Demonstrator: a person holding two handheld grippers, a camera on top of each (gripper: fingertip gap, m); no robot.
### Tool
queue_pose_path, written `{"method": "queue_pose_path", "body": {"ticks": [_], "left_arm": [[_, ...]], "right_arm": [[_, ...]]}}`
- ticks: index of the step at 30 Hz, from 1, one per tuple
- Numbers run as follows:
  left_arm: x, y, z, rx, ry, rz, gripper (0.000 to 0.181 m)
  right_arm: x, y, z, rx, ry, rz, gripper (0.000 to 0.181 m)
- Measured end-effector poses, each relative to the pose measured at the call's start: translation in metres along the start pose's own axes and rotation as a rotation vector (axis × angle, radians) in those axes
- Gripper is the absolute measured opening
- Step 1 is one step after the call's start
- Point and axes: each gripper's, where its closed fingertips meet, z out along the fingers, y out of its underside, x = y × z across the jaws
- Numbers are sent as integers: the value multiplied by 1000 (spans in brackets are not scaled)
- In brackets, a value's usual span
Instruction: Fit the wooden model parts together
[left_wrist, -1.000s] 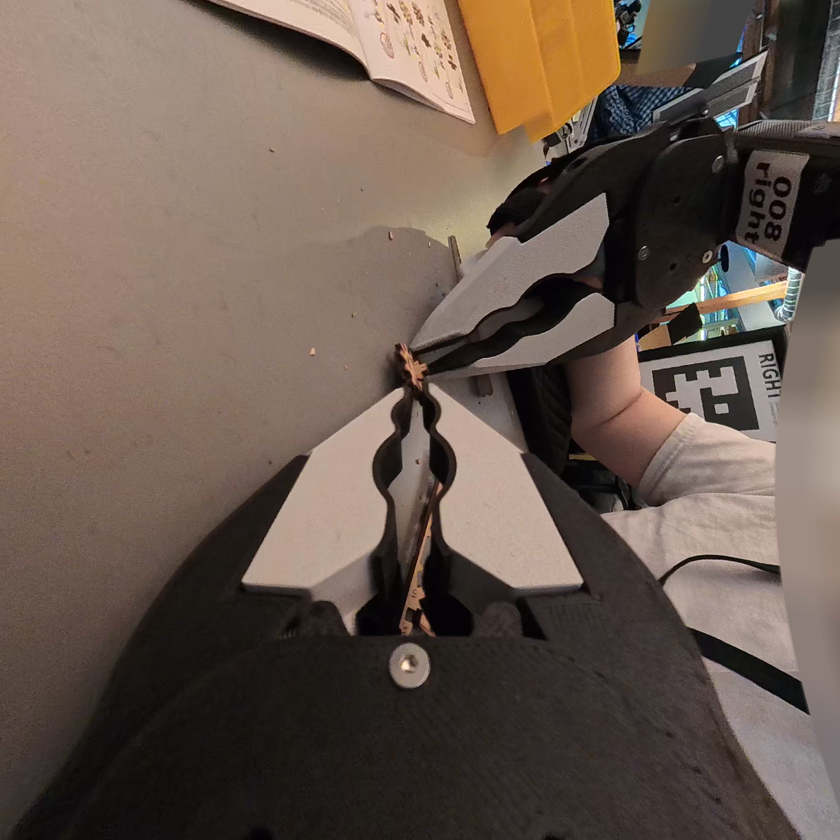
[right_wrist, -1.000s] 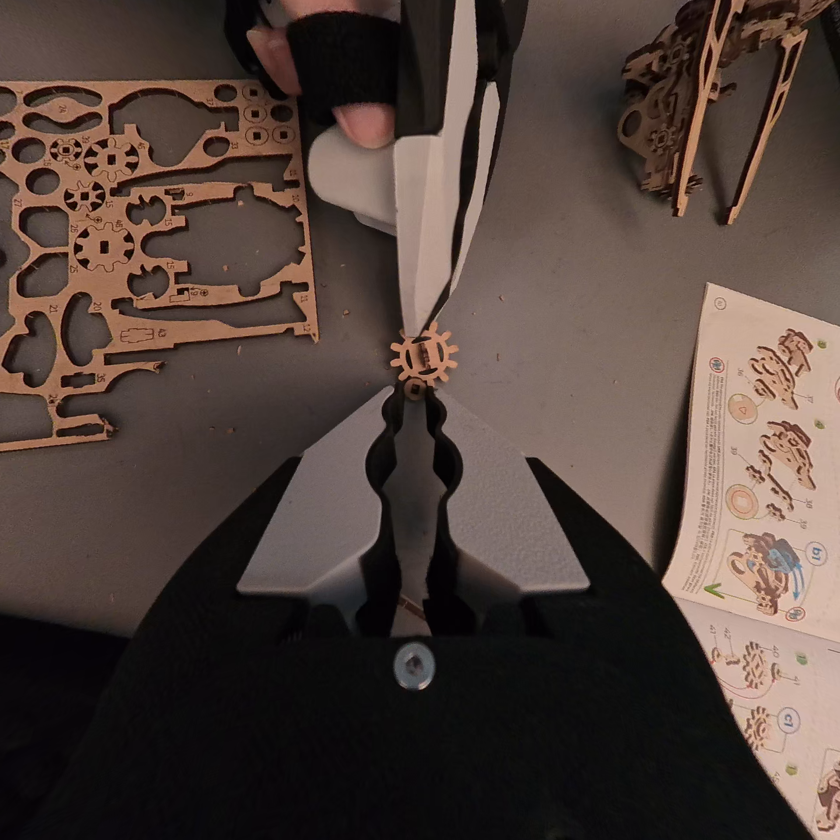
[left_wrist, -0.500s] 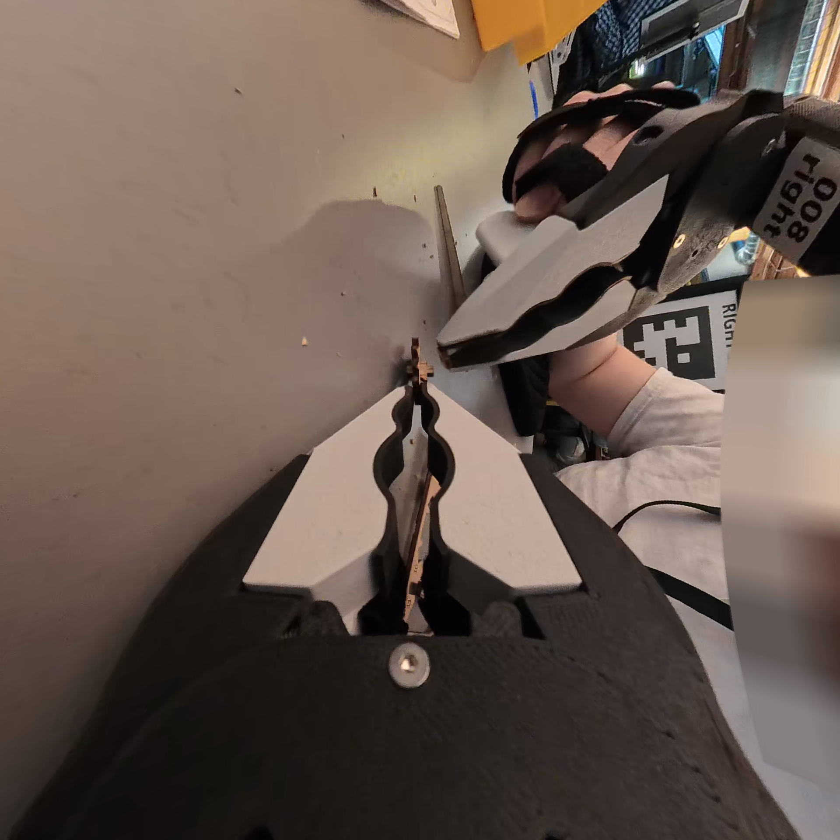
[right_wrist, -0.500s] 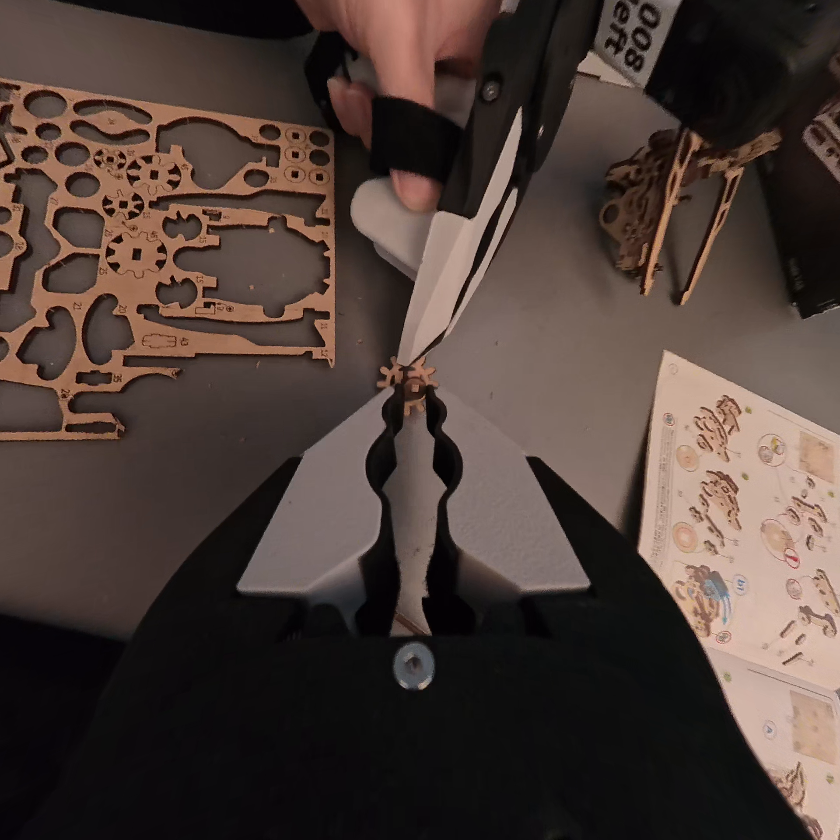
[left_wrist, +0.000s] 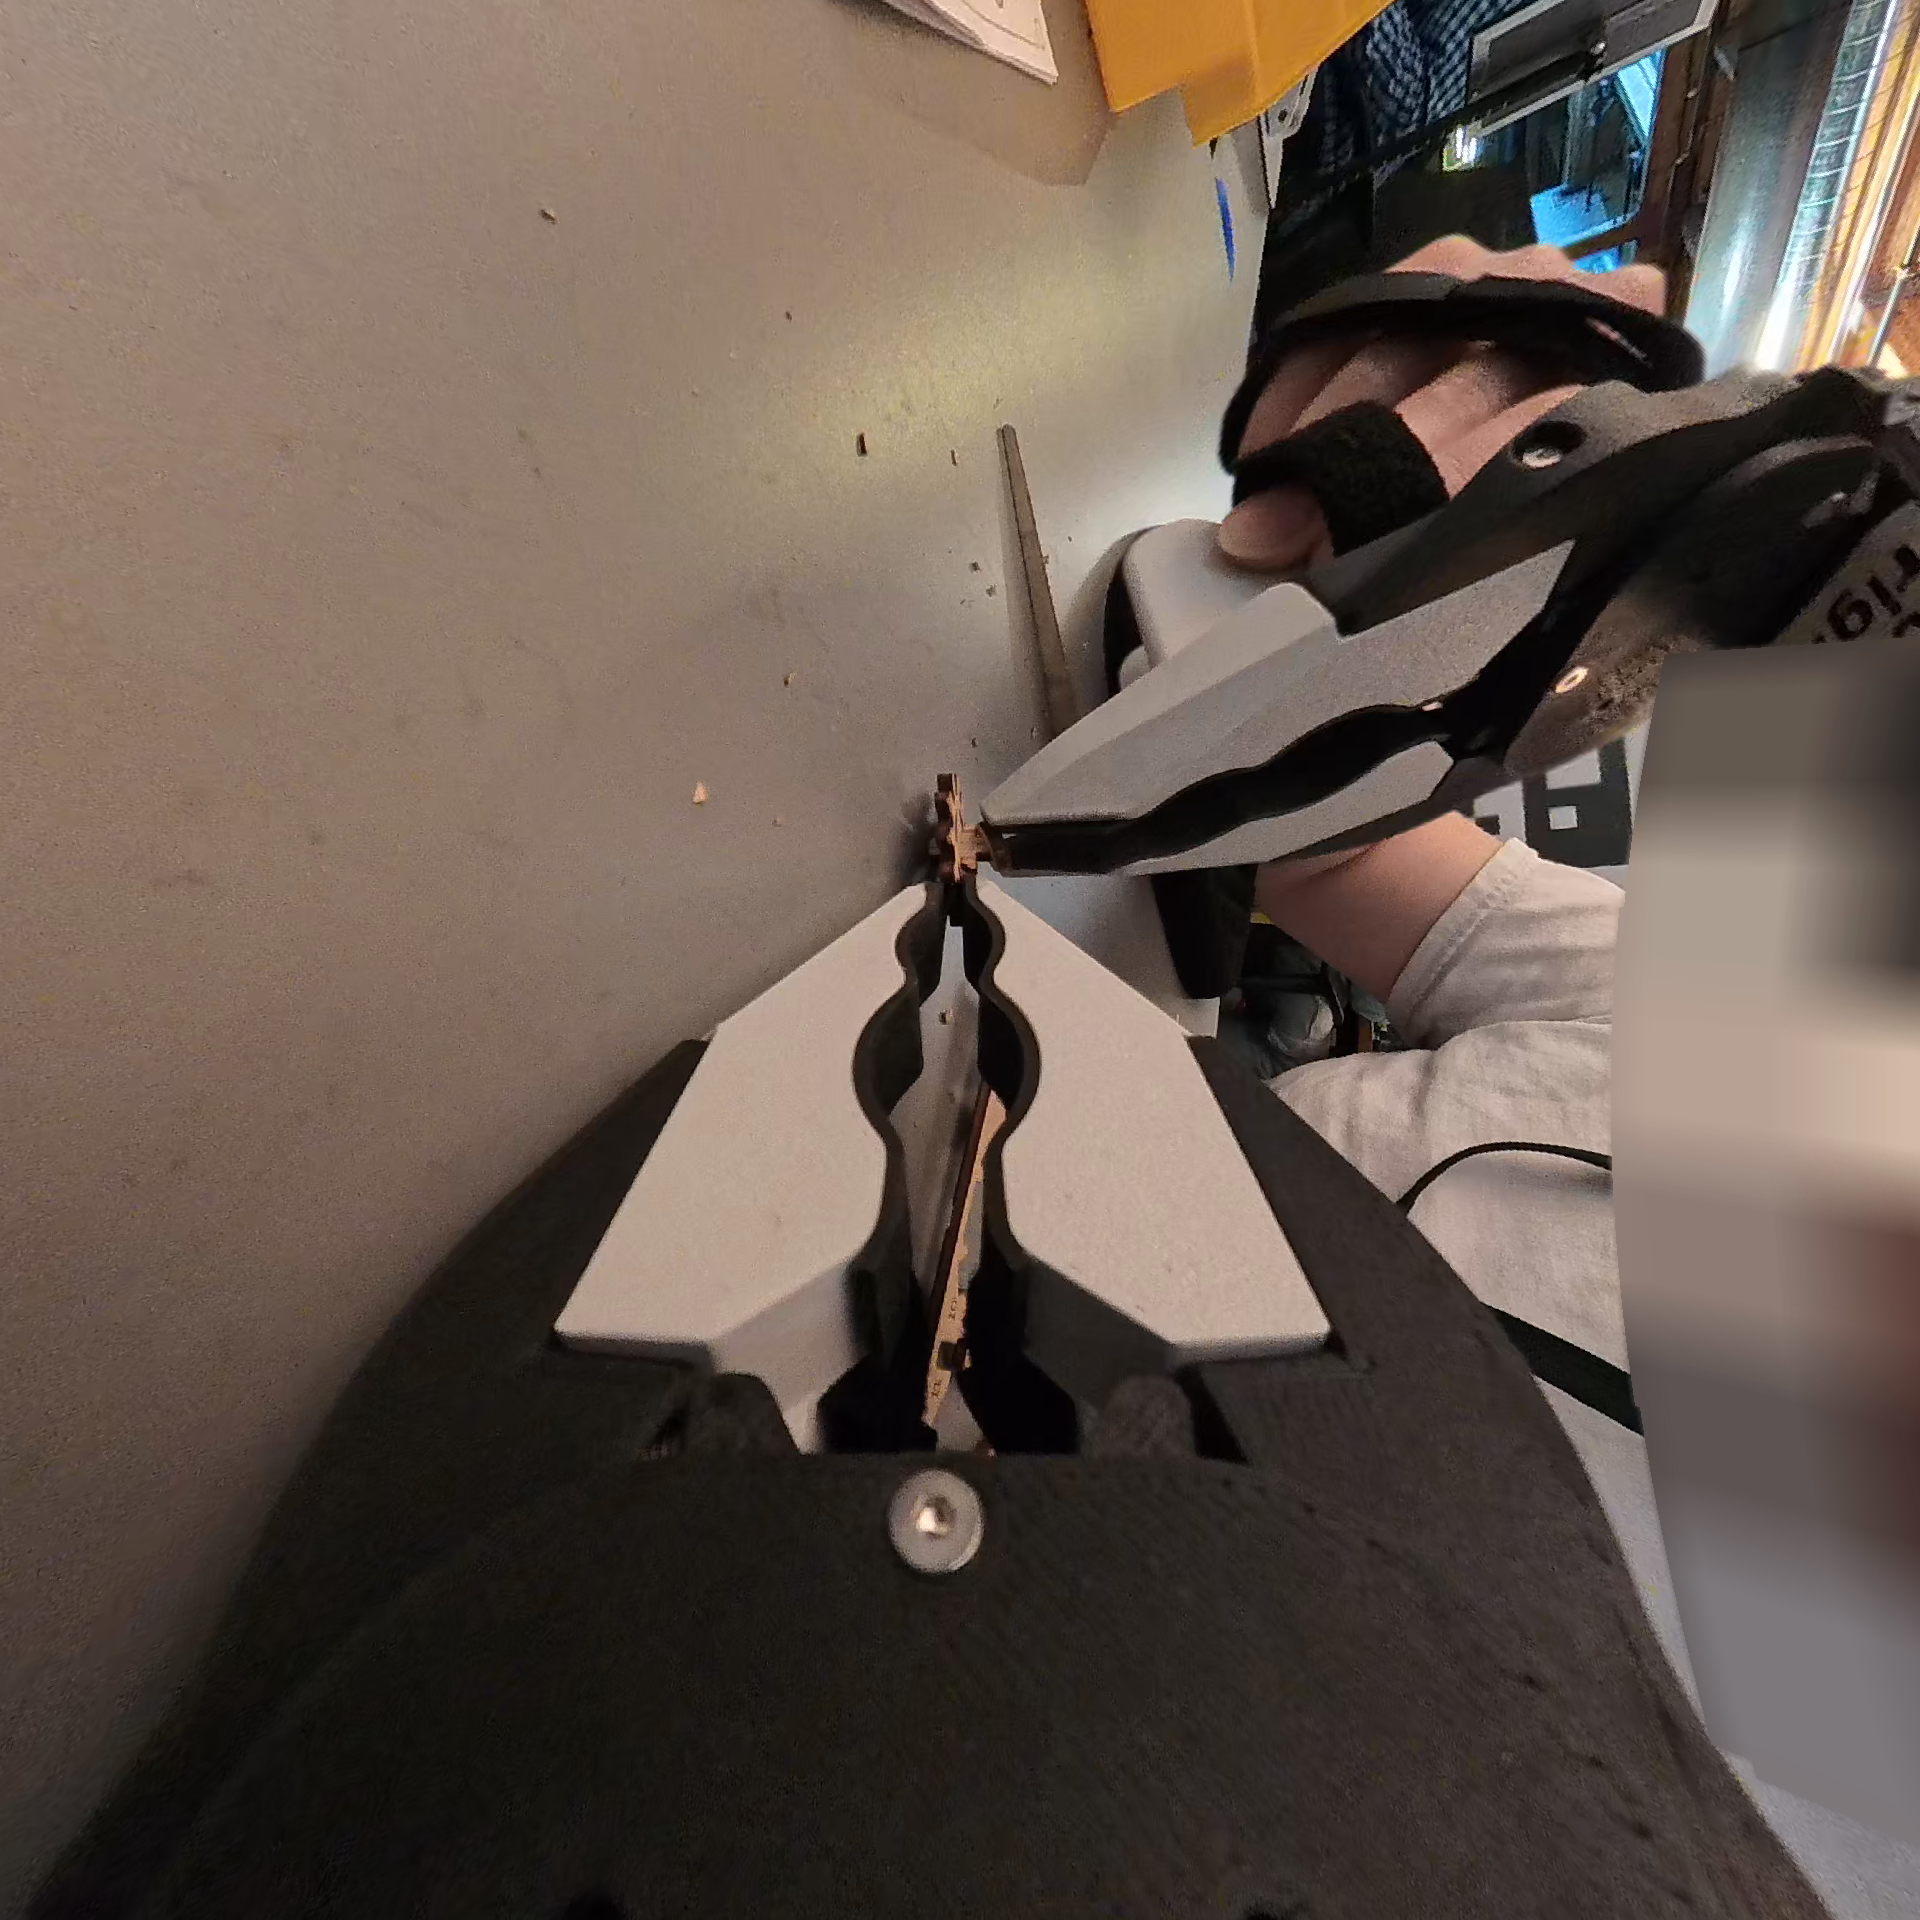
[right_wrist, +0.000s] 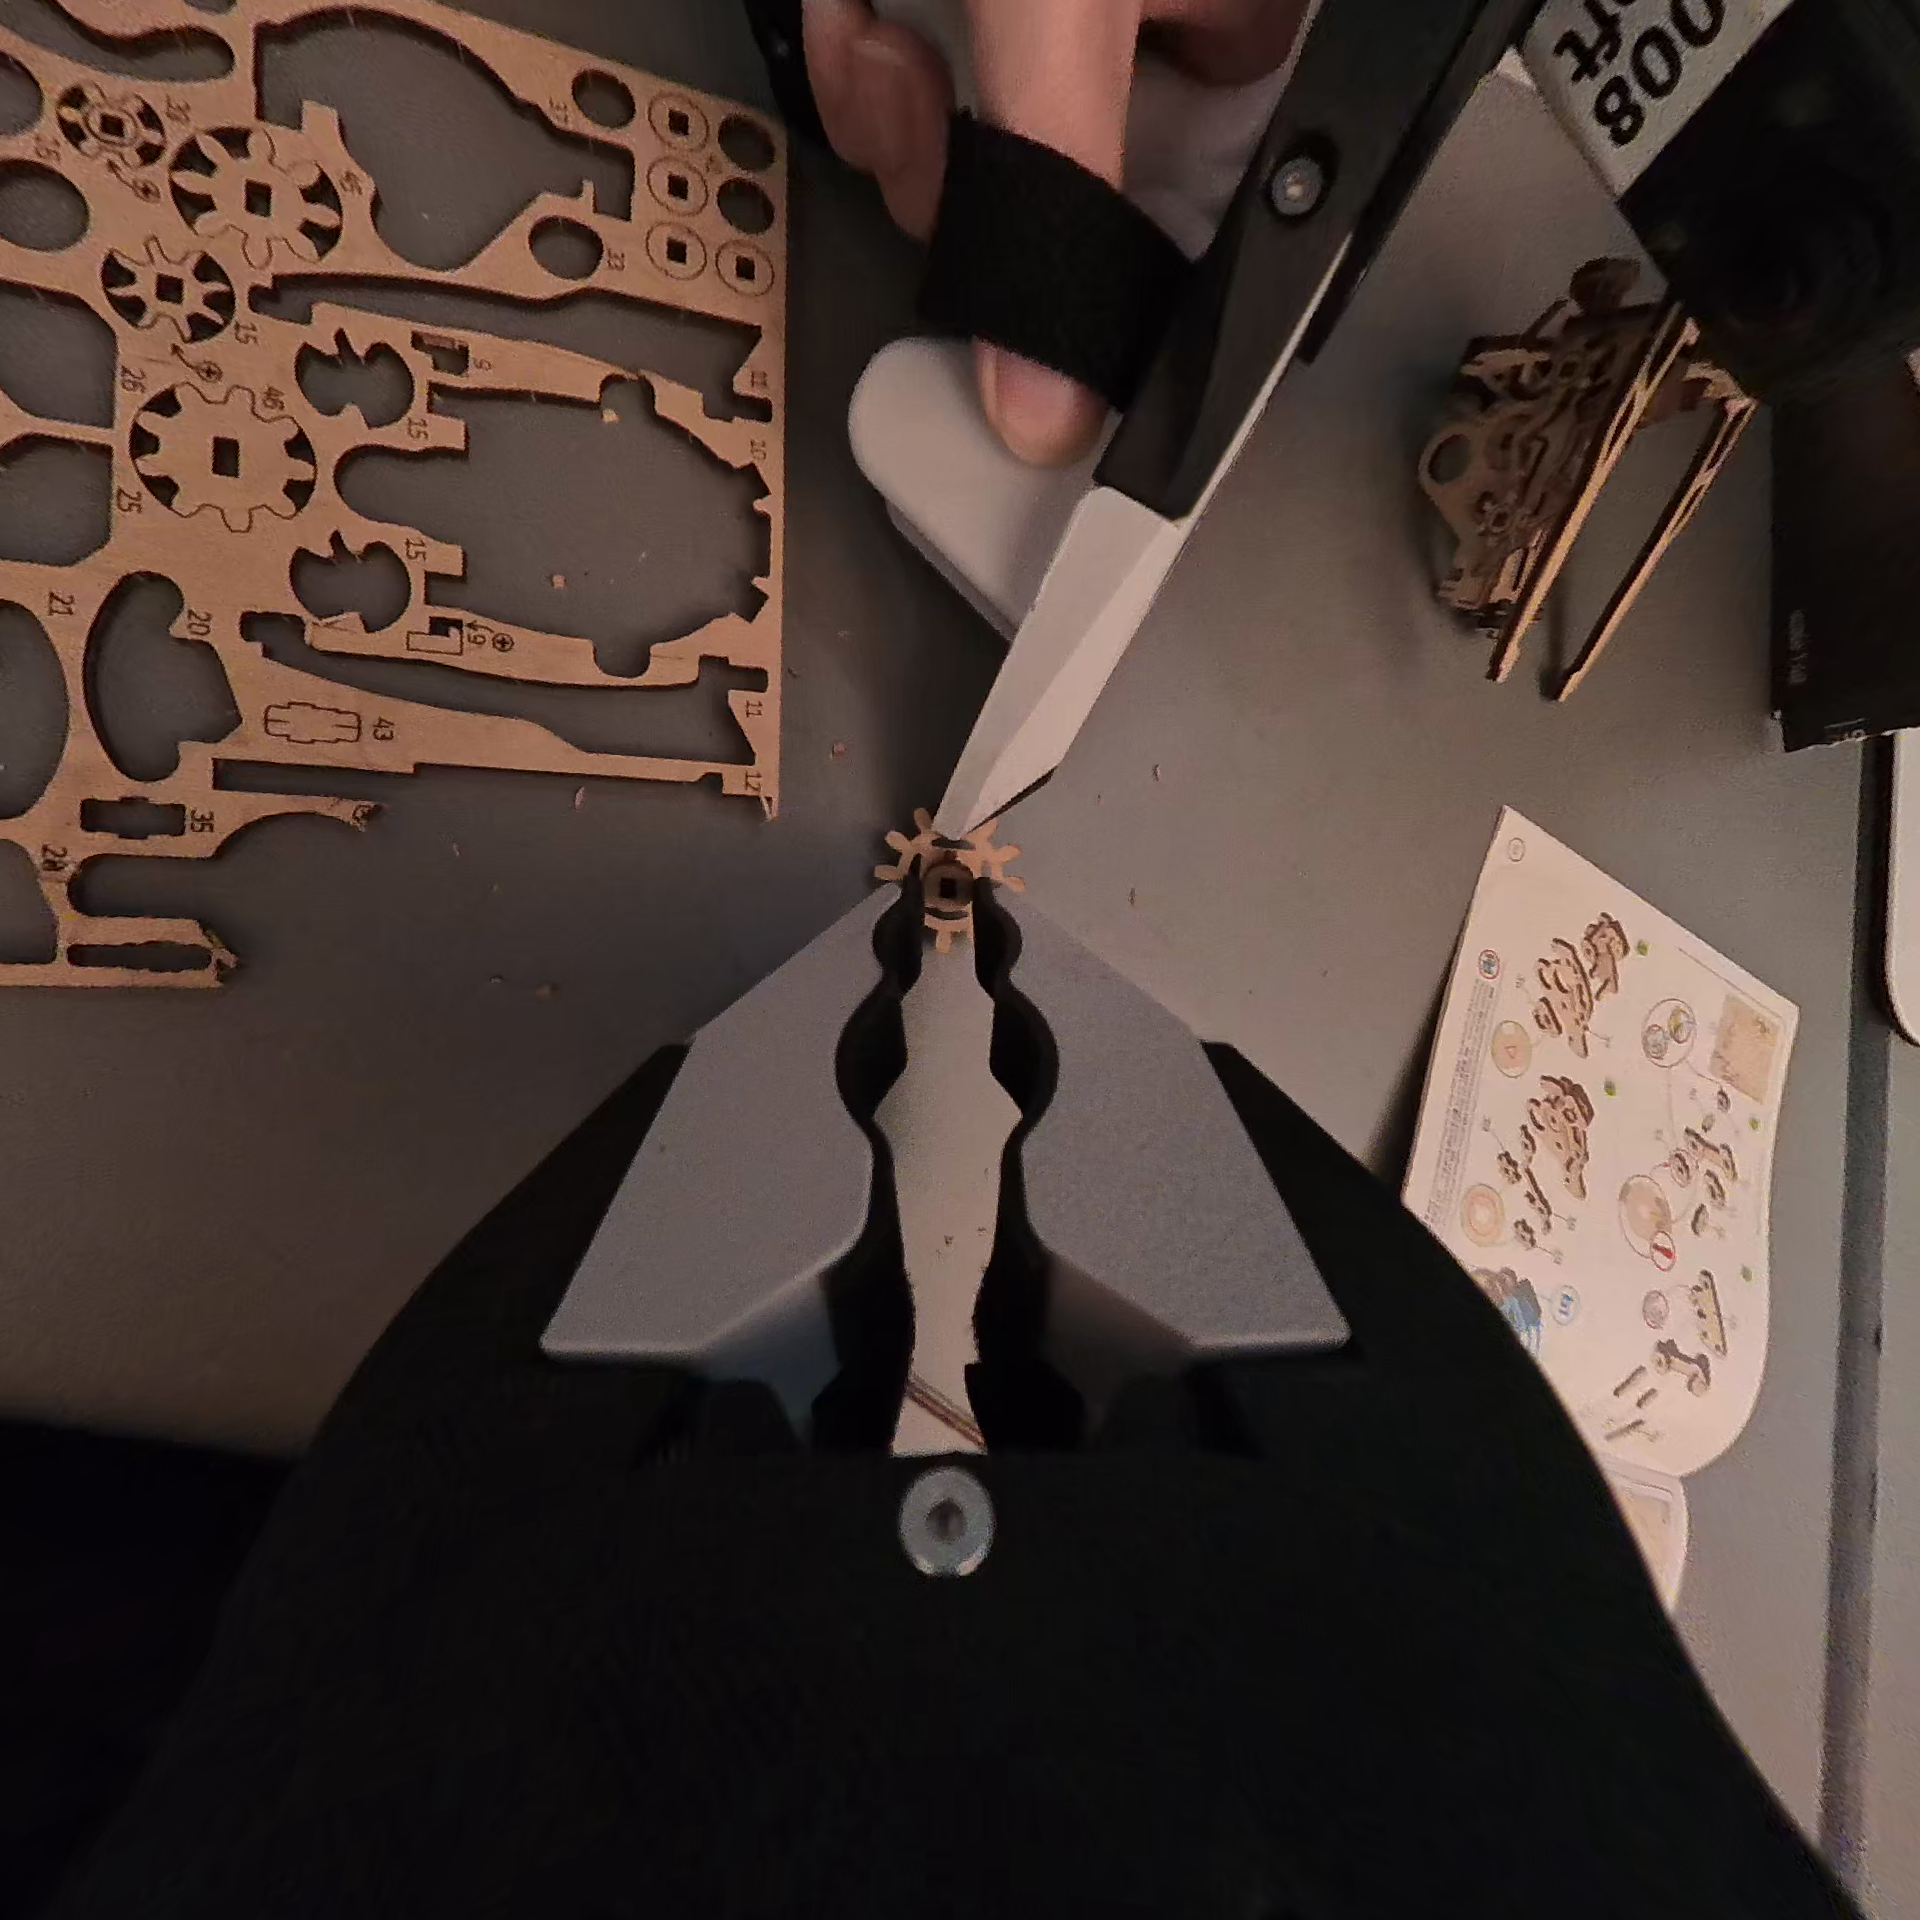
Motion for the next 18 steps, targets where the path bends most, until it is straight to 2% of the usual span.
{"method": "queue_pose_path", "body": {"ticks": [9, 14, 18], "left_arm": [[0, -1, 2, 20, -14, 12, 1], [10, -3, 1, 58, 53, -3, 23], [4, -5, 2, 77, -7, 20, 9]], "right_arm": [[0, 5, -1, -213, -37, -10, 8], [1, 6, 0, -271, -41, -35, 8], [1, 6, 0, -272, -29, -27, 8]]}}
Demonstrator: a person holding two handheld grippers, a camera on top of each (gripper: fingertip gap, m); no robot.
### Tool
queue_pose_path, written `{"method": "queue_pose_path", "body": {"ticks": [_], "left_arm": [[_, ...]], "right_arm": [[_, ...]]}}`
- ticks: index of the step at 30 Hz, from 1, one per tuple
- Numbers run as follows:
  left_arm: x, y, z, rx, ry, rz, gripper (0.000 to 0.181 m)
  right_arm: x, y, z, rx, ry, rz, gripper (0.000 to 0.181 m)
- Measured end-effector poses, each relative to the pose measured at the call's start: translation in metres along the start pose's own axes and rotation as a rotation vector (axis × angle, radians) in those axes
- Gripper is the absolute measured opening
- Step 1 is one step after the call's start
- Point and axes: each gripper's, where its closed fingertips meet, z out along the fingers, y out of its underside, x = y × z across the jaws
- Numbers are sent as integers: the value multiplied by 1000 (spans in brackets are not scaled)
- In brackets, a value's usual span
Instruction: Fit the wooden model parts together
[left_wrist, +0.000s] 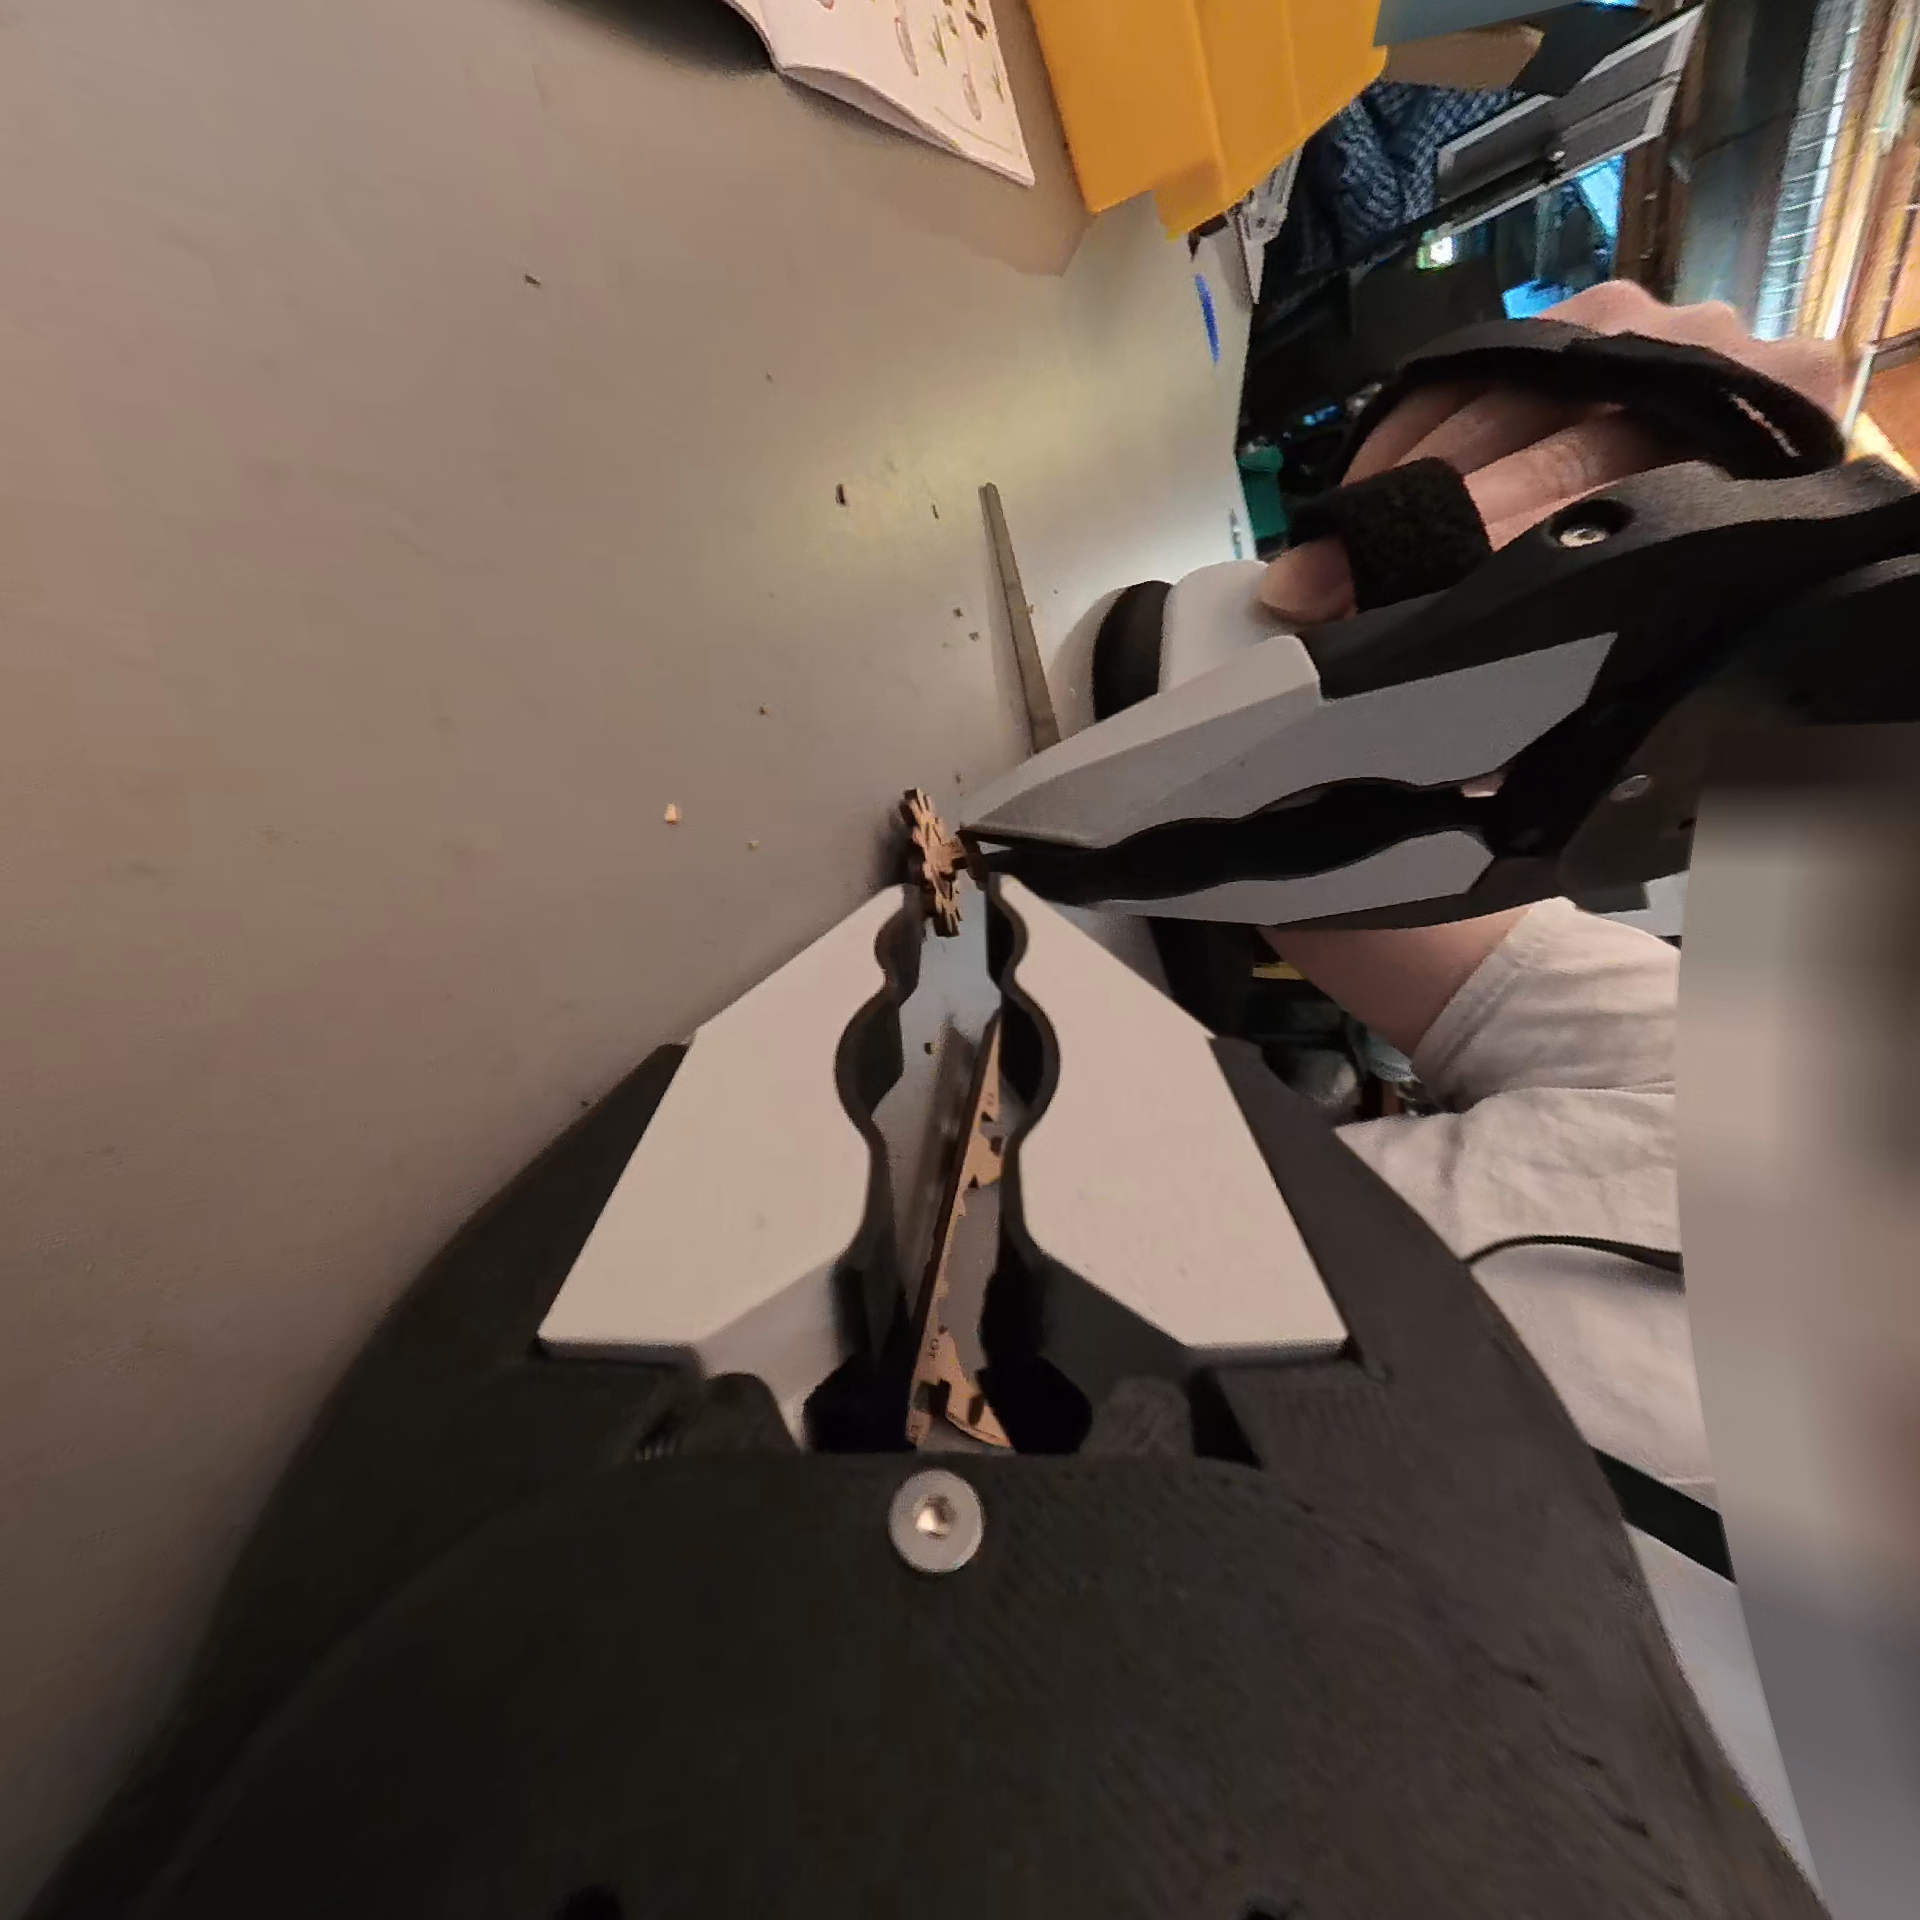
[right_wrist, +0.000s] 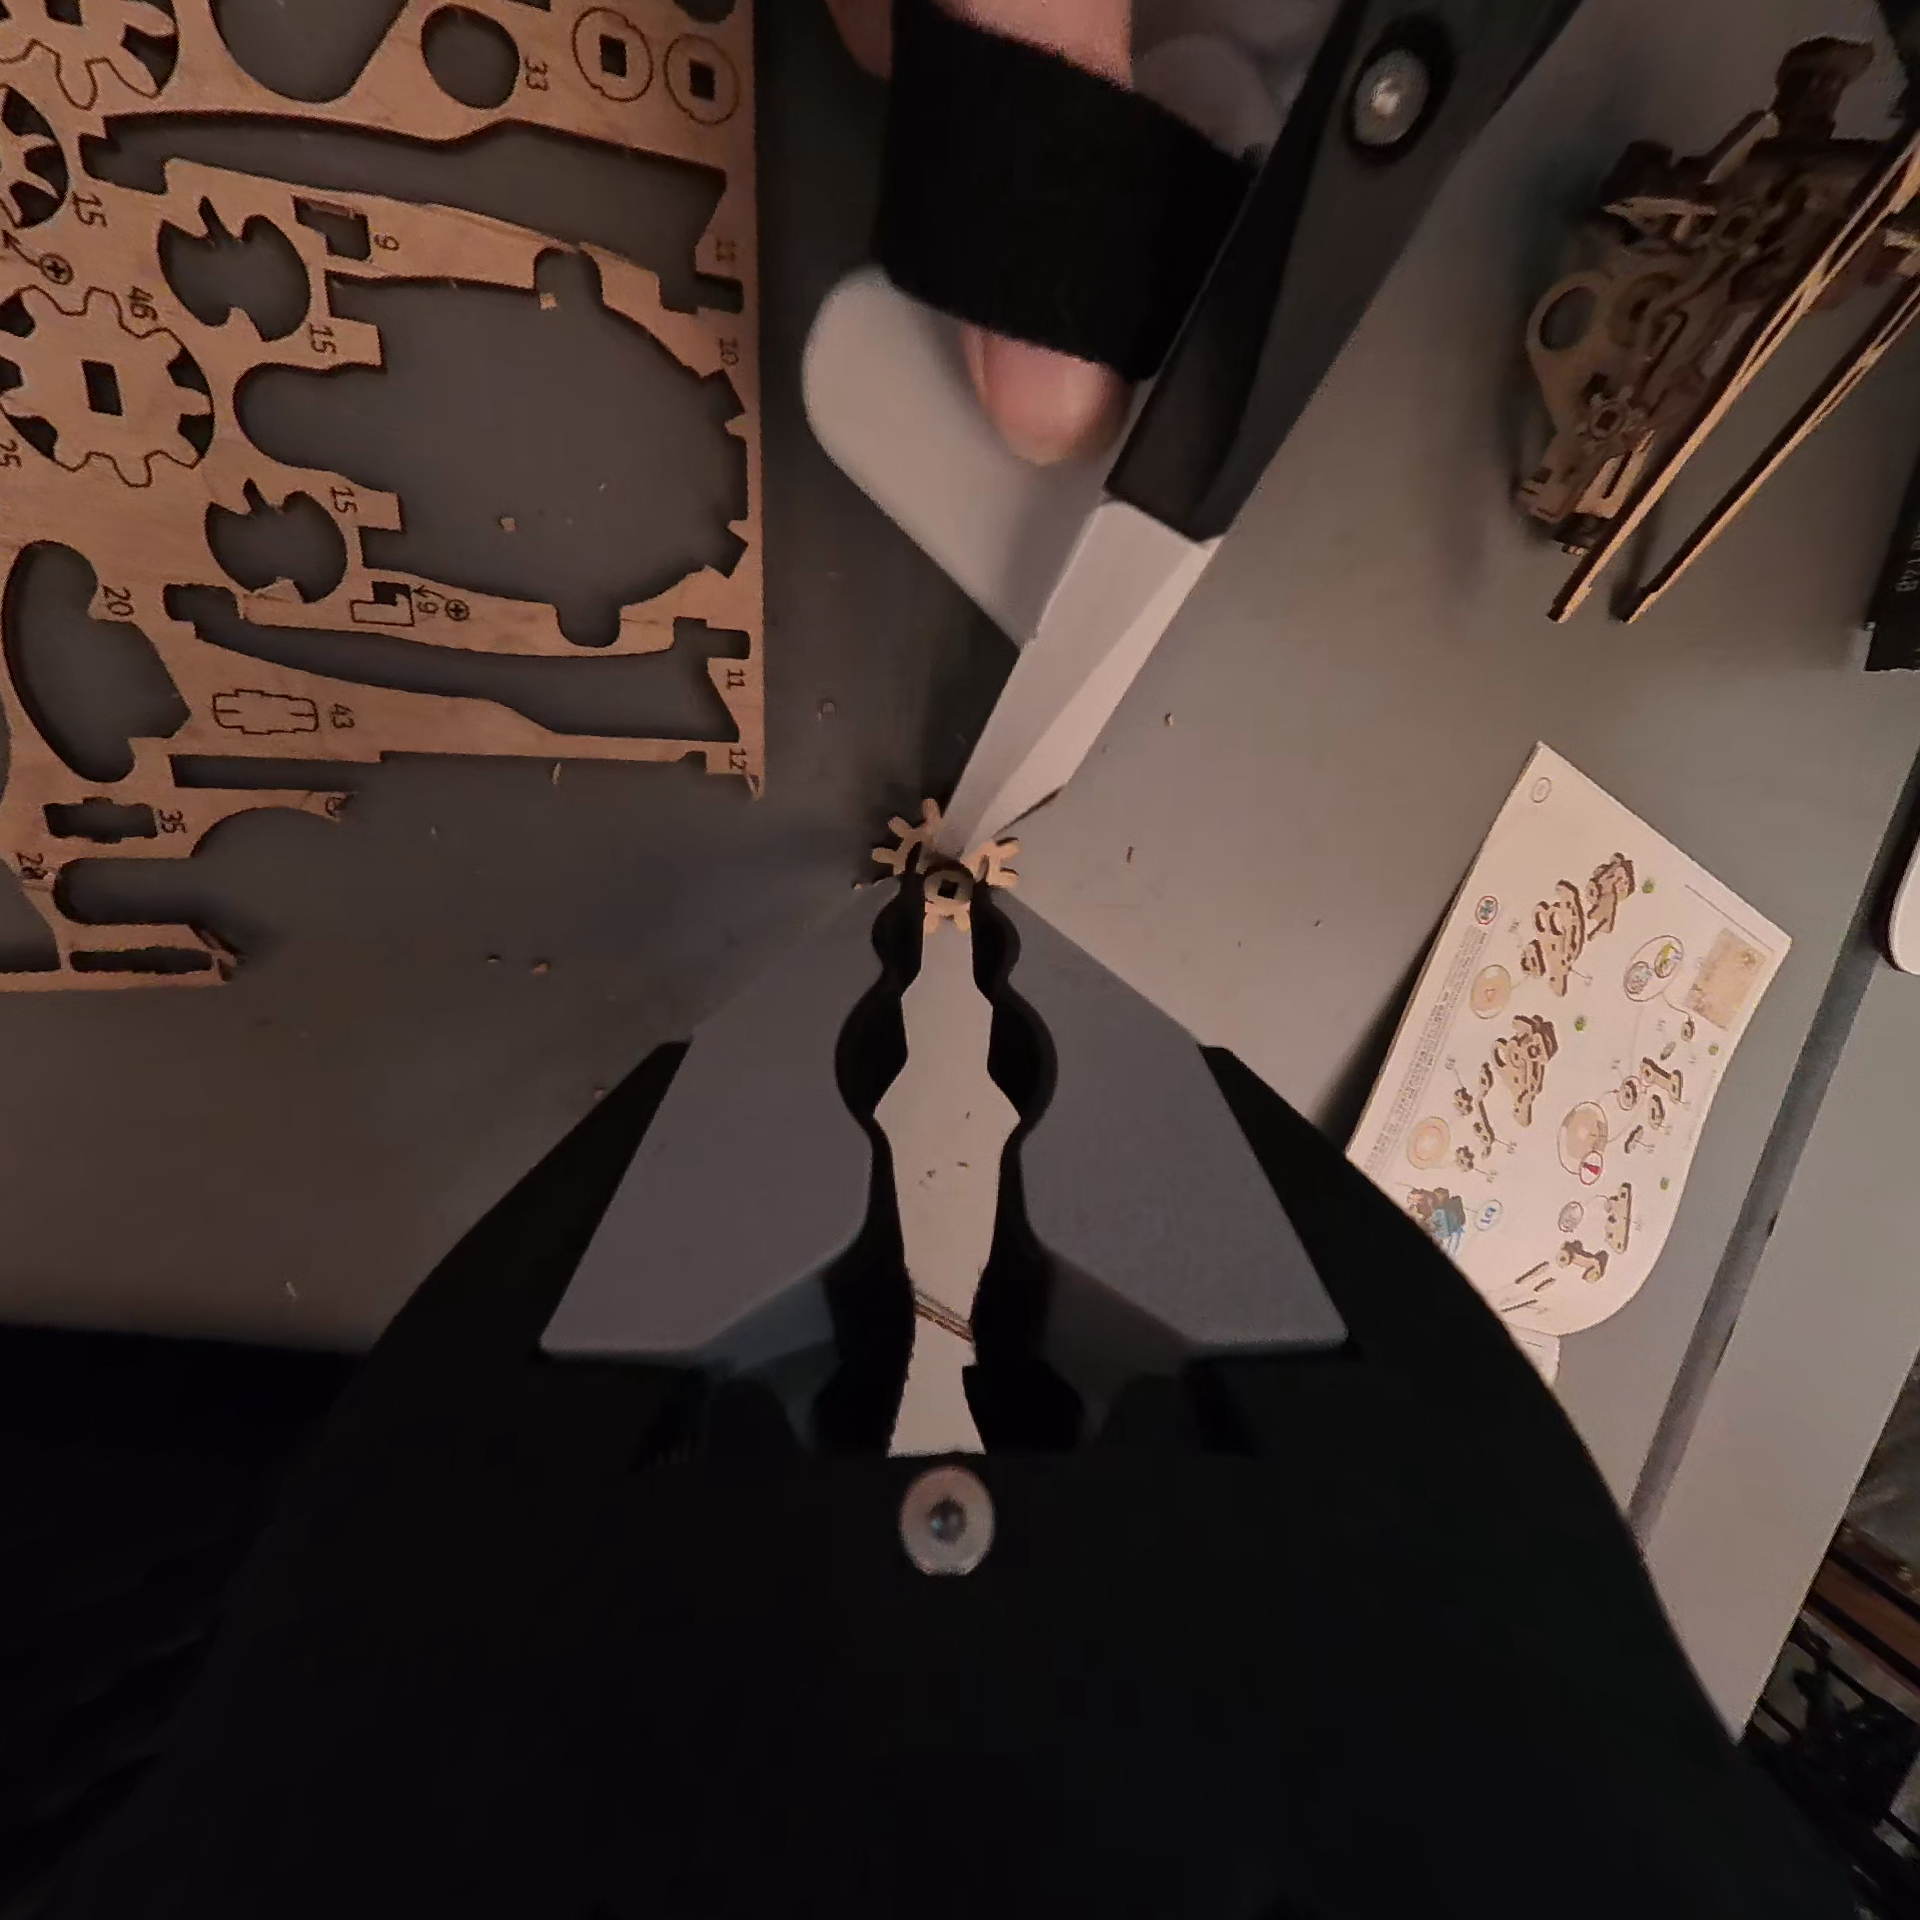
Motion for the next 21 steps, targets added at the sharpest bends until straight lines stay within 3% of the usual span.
{"method": "queue_pose_path", "body": {"ticks": [11, 21], "left_arm": [[2, -2, 1, -6, -10, 12, 18], [-4, -5, 4, -2, -97, 66, 11]], "right_arm": [[1, 0, 1, -13, 10, 2, 8], [2, 3, 1, -57, 21, 13, 7]]}}
